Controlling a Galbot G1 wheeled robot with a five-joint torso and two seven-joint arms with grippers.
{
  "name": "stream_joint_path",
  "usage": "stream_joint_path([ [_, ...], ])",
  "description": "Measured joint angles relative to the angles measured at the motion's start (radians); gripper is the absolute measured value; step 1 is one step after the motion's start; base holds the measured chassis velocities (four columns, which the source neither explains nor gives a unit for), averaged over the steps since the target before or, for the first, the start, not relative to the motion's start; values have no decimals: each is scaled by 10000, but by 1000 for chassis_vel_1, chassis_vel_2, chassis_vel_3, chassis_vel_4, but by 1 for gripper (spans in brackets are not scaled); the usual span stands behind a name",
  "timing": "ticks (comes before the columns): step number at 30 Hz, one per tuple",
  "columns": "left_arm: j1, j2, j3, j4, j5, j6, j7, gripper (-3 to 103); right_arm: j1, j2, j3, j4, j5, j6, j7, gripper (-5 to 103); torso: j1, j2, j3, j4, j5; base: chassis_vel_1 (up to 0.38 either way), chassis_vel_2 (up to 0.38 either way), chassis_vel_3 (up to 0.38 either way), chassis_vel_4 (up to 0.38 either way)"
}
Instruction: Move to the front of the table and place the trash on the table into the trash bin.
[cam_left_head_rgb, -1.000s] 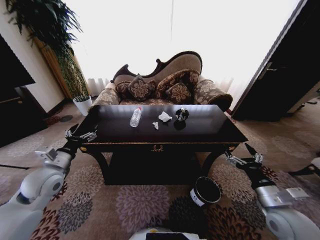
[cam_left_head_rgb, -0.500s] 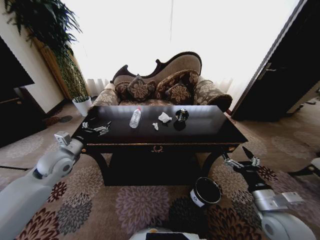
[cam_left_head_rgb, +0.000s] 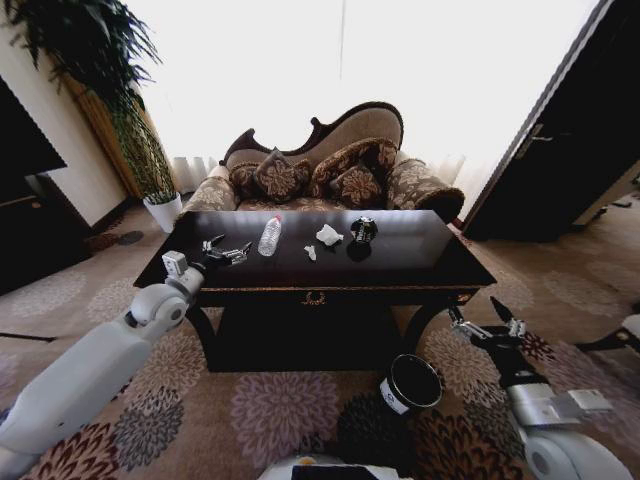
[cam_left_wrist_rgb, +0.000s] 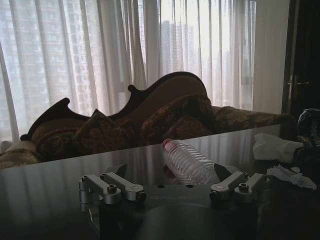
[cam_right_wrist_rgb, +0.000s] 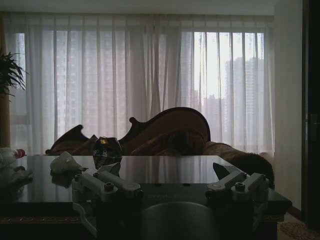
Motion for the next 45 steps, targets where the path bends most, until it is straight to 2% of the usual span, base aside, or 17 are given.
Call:
stream_joint_path([
  [4,-763,-549,689,794,252,-81,-15,99,1,-46,17,-41,-3,18,-61,100,-1,0,0,0,1,0,0,0,0],
  [7,-938,-740,870,967,334,-152,-34,99,-5,-86,95,-44,93,19,-79,100,0,0,0,0,0,0,0,0,0],
  [19,-1395,-1255,1329,1046,451,-258,-59,98,-82,-218,335,-54,290,55,-183,100,-1,0,-2,0,2,0,0,0,0],
  [28,-1471,-1730,1684,1363,831,-367,-193,98,-117,-238,371,-56,238,82,-277,100,-2,0,-2,-1,1,0,0,0,0],
  [45,-1481,-1917,1836,1728,1074,-453,-221,98,-169,-320,534,-24,250,149,-332,100,-1,0,-1,1,0,0,0,0,0],
])
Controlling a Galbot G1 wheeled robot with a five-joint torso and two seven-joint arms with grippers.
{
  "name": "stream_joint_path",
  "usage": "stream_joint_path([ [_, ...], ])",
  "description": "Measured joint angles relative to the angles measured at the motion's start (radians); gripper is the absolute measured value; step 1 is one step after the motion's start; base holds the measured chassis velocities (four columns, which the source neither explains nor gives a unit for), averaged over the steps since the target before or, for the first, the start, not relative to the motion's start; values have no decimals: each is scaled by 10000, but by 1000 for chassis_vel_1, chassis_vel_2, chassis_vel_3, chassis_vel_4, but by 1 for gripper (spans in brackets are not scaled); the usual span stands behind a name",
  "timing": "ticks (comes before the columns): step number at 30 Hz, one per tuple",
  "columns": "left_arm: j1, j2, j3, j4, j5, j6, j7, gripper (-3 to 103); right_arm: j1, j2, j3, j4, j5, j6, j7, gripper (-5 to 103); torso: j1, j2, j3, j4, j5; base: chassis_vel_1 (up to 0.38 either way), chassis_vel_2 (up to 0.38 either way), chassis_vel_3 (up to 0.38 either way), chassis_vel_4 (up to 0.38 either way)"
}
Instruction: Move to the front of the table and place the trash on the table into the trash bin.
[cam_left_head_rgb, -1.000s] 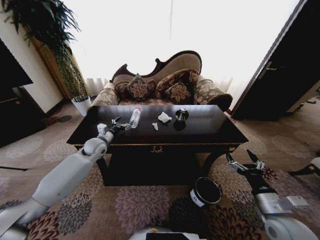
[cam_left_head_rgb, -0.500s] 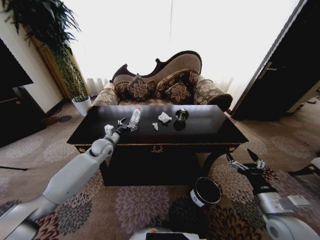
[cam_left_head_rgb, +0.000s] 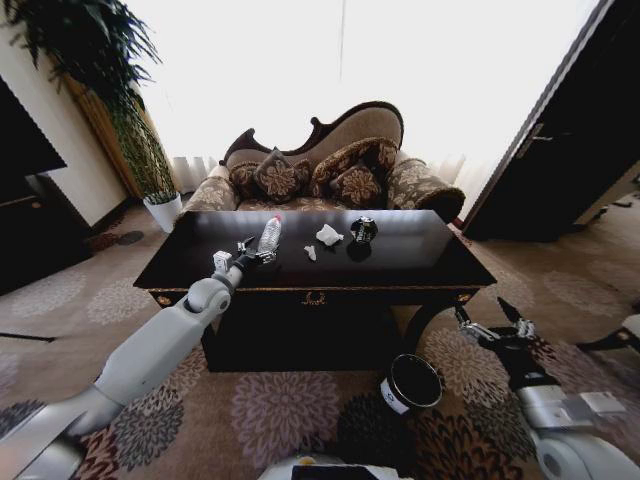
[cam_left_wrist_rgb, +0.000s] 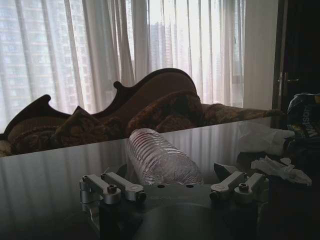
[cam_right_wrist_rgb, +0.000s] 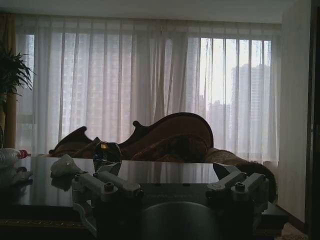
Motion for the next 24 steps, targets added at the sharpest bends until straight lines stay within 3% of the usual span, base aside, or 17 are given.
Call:
stream_joint_path([
  [7,27,-202,-17,312,197,-117,50,98,-137,14,190,215,123,39,-19,100,-1,0,0,-1,-1,0,0,0,0],
  [11,58,-276,-54,427,290,-132,65,91,-135,-13,220,216,129,37,-19,100,0,0,0,0,-1,0,0,0,0],
  [14,103,-385,-89,508,366,-146,66,75,-170,35,172,138,47,42,-31,100,0,0,0,0,0,0,0,0,0],
  [17,148,-409,-129,506,408,-163,41,70,-222,97,105,99,-43,84,-66,100,0,0,0,-2,0,0,0,0,0],
  [20,223,-286,-179,406,490,-173,1,55,-216,223,-42,-18,-244,174,-131,100,-1,0,0,-2,-1,0,0,0,0],
  [22,237,-216,-193,376,505,-179,-1,55,-187,235,-85,-59,-321,204,-134,100,0,0,0,-1,0,0,0,0,0],
  [24,284,-88,-259,295,495,-181,-7,48,-159,243,-166,-101,-387,222,-135,100,0,0,0,0,0,0,0,0,0],
])
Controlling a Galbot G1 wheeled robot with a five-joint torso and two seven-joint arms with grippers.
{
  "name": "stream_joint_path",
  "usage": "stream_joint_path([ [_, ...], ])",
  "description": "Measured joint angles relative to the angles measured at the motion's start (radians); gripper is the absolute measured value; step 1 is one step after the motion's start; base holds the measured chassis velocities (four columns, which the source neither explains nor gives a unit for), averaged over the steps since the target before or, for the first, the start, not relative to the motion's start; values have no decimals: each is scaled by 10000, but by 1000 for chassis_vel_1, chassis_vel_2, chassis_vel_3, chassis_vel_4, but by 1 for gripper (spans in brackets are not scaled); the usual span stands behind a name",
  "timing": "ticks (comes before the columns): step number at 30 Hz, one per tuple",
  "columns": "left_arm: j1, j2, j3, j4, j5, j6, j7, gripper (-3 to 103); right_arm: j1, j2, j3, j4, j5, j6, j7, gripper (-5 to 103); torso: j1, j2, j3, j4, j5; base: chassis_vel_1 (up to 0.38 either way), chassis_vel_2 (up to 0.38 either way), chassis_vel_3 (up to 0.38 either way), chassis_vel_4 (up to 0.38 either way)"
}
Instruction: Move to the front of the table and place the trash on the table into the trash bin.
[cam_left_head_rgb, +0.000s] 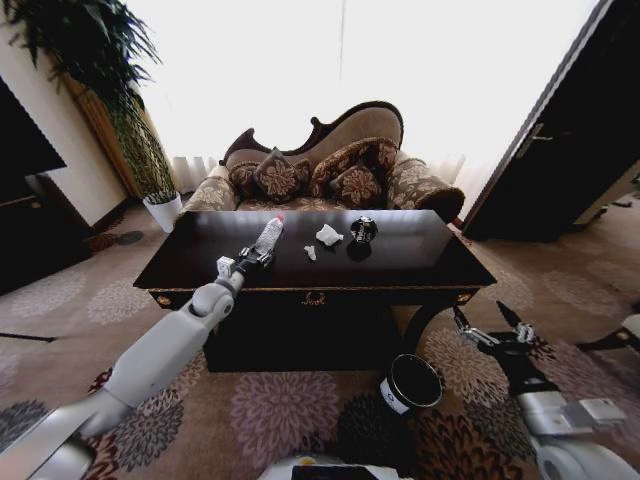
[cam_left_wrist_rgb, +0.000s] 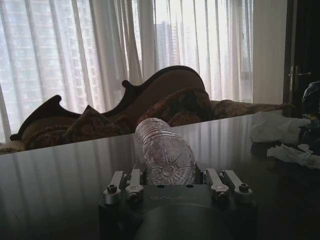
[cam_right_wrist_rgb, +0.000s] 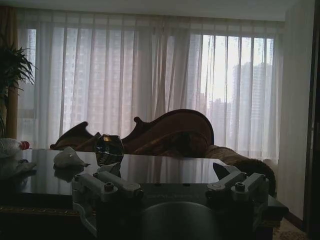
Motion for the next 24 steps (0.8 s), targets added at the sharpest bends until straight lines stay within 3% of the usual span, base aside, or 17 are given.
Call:
stream_joint_path([
  [2,76,133,-114,-127,-35,0,-12,42,12,-18,-45,-26,-26,5,0,100,0,0,0,-1,0,0,0,0,0],
  [10,625,700,-507,-1066,-372,225,-79,41,92,49,-229,-118,-323,61,103,100,0,0,0,-1,-1,0,0,0,0],
  [13,1244,1185,-754,-2285,-819,513,-154,41,214,297,-379,-339,-1355,421,290,100,0,0,-1,1,-2,0,0,0,0],
  [19,1771,1823,-849,-3608,-1391,740,-133,41,216,585,-476,-519,-3023,1011,565,100,0,1,-1,-1,2,0,0,0,0],
  [24,2276,2280,-944,-4711,-2067,942,-86,41,409,870,-513,-844,-5321,1970,1179,100,-1,1,-1,0,-1,0,0,0,0],
])
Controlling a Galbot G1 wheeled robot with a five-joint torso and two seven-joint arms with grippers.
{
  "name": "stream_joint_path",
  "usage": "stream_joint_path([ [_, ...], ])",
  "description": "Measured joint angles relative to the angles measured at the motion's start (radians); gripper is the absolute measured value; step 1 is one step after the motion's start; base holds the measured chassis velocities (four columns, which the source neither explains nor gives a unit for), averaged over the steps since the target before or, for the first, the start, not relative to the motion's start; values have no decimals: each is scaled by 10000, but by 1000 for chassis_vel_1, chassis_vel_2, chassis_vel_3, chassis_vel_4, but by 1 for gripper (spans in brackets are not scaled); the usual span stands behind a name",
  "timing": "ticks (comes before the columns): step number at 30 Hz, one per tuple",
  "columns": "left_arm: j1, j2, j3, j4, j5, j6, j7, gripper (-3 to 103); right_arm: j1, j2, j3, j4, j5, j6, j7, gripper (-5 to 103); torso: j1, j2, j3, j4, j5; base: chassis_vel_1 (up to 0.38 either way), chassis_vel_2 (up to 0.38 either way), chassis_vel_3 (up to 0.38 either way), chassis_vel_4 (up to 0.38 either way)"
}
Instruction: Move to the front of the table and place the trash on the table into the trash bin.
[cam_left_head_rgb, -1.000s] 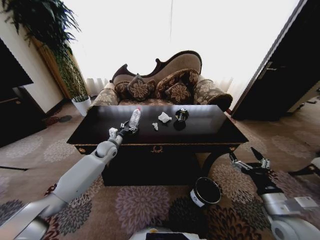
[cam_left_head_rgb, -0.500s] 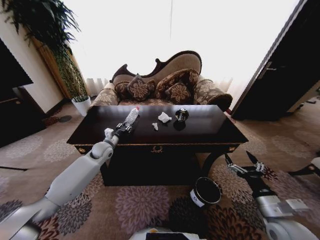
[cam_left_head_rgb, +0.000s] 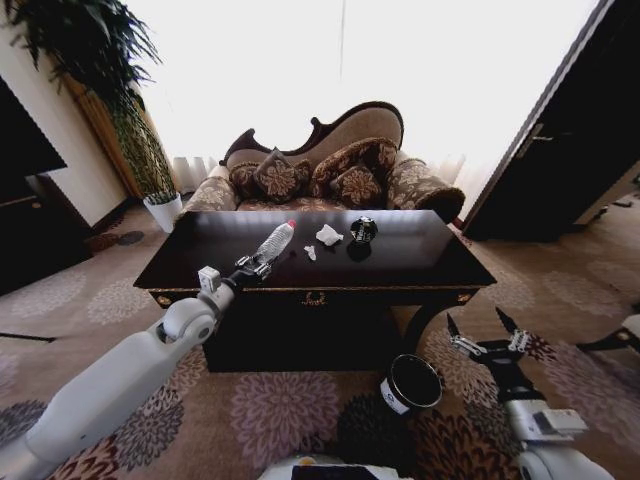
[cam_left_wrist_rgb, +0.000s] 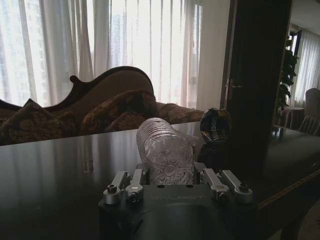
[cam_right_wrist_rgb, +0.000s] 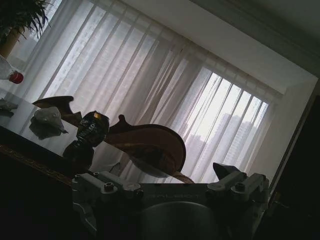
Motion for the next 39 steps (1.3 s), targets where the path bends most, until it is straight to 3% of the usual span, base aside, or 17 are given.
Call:
stream_joint_path([
  [2,172,124,-8,-505,-245,92,20,41,76,58,67,-102,-889,387,191,100,0,0,0,0,3,0,0,0,0],
  [4,186,134,-7,-546,-250,99,31,41,80,60,71,-107,-929,405,195,100,0,0,0,0,2,0,0,0,0],
  [5,357,206,119,-927,-125,133,204,41,232,79,229,-306,-2276,1082,252,100,0,0,0,-2,4,0,0,0,0],
  [7,389,209,159,-978,-100,138,237,41,269,78,258,-349,-2537,1189,264,100,0,0,0,-2,4,0,0,0,0],
  [11,390,225,757,-1308,-5,216,422,41,581,151,431,-697,-4914,2232,566,100,0,0,2,1,0,0,0,0,0],
  [13,306,227,877,-1339,-10,237,445,41,609,173,450,-722,-5158,2325,615,100,0,0,1,1,1,0,0,0,0],
  [15,-188,147,1559,-1373,-67,331,536,41,866,264,649,-974,-6527,2901,794,100,0,0,1,0,4,0,0,0,0],
  [17,-395,64,1836,-1353,-77,359,544,41,983,276,722,-1104,-6934,3084,867,100,0,0,1,-1,2,0,0,0,0],
  [18,-771,-158,2388,-1316,-97,413,533,41,1188,280,877,-1361,-7613,3357,1062,100,0,0,1,0,5,0,0,0,0],
  [21,-1515,-547,3403,-1342,-303,552,445,41,1348,228,1069,-1580,-8433,3611,1418,100,1,-1,2,-2,5,0,0,0,0],
  [29,-1923,-1649,4315,-1621,-722,907,244,41,1573,222,1207,-1859,-9465,3862,1942,100,0,0,1,0,2,0,0,0,0],
  [39,-2783,-2419,5202,-1456,-849,987,55,41,1553,274,1014,-1286,-9687,3718,1991,100,1,-1,1,0,4,0,0,0,0],
])
